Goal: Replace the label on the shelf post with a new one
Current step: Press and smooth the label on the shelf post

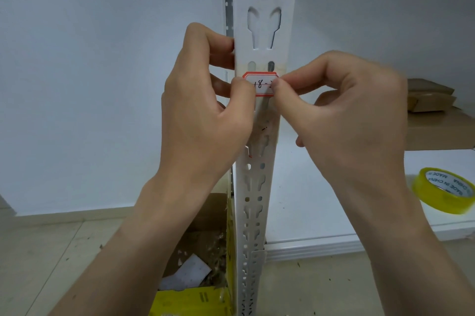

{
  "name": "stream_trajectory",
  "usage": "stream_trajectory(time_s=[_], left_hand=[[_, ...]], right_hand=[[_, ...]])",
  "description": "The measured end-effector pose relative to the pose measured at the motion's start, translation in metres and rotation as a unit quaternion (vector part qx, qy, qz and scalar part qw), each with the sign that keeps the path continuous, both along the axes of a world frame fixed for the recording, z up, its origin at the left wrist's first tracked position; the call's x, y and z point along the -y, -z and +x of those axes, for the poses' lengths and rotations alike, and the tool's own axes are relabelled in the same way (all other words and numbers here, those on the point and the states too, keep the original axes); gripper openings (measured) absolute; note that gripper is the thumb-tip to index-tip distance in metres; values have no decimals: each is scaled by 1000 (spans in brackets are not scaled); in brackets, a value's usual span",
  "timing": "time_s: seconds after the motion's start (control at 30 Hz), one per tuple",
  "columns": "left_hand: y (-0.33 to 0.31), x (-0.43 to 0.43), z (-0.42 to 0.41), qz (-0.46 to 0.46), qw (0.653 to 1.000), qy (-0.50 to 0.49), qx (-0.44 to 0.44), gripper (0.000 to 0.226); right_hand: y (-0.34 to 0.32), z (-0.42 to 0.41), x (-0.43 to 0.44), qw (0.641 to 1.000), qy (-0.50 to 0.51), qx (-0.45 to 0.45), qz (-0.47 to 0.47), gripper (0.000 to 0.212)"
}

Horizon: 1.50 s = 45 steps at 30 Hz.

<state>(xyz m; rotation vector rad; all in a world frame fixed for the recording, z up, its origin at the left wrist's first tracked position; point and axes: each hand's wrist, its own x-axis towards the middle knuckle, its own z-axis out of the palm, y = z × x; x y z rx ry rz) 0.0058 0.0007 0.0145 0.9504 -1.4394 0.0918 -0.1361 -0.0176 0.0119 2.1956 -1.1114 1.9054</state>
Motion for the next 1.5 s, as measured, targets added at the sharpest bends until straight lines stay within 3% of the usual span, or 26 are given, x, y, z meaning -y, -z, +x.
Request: stream_trajectory(time_s=[1.5], left_hand=[[0, 3, 4, -11, 1000, -2, 3, 20]], right_hand=[[1, 0, -3, 1000, -18, 19, -4, 6]])
